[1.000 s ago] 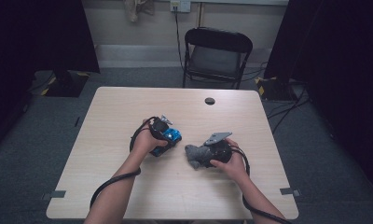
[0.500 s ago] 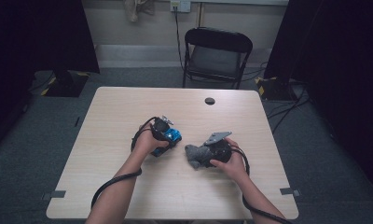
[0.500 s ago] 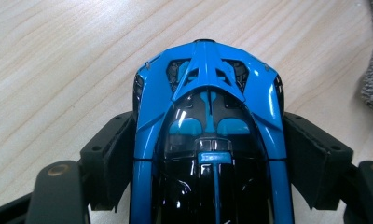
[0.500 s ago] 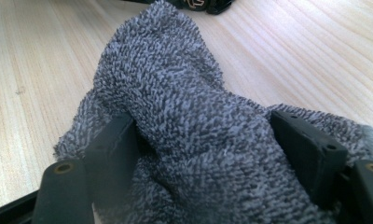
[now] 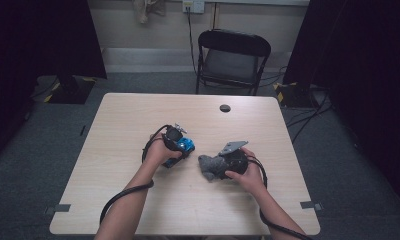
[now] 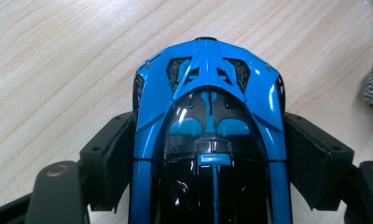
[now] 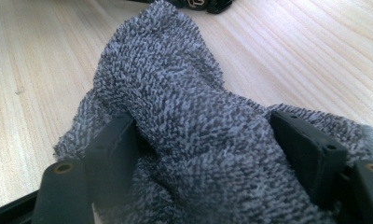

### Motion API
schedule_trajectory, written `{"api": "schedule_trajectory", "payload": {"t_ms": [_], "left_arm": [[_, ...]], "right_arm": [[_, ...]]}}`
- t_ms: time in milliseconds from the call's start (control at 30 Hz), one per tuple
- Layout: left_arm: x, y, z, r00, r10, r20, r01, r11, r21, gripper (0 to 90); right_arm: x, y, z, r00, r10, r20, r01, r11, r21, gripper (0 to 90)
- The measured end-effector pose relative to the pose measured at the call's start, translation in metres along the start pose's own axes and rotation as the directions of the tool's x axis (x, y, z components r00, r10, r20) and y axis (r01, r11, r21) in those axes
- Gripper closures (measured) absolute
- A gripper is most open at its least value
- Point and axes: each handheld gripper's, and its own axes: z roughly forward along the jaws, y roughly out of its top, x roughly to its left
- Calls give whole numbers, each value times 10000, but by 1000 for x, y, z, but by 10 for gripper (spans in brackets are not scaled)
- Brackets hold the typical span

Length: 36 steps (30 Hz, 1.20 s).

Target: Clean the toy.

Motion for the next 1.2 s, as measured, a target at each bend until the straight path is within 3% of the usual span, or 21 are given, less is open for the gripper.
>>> {"api": "schedule_trajectory", "payload": {"t_ms": [133, 367, 533, 667, 867, 933, 967, 1200], "left_arm": [[-3, 1, 3, 9999, -5, -108, 4, 10000, -49, 158], [0, 6, 3, 9988, -485, -90, 485, 9988, -6, 220], [-1, 11, 4, 9998, -198, -64, 197, 9997, -145, 206], [1, 13, 8, 9992, -275, -288, 265, 9991, -346, 179], [1, 11, 12, 9994, -279, -199, 270, 9988, -407, 175], [0, 11, 12, 9997, -234, -104, 228, 9984, -520, 188], [-1, 11, 11, 9999, -86, -70, 82, 9984, -555, 238], [-2, 10, 9, 9992, -266, -289, 253, 9987, -435, 244]], "right_arm": [[0, 0, 0, 10000, 2, 0, -2, 10000, 6, 257], [0, 0, 0, 10000, 3, 4, -3, 10000, -6, 257], [0, 0, 0, 10000, 4, -17, -4, 10000, -32, 257], [0, -1, 0, 10000, 8, -15, -8, 10000, -43, 257], [0, -1, 0, 10000, 20, -14, -21, 10000, -79, 257], [0, -1, 0, 10000, 33, -14, -33, 9999, -102, 257], [0, -1, 0, 10000, 34, -9, -34, 9999, -105, 257], [0, -2, 0, 10000, 60, 33, -59, 9999, -123, 257]]}}
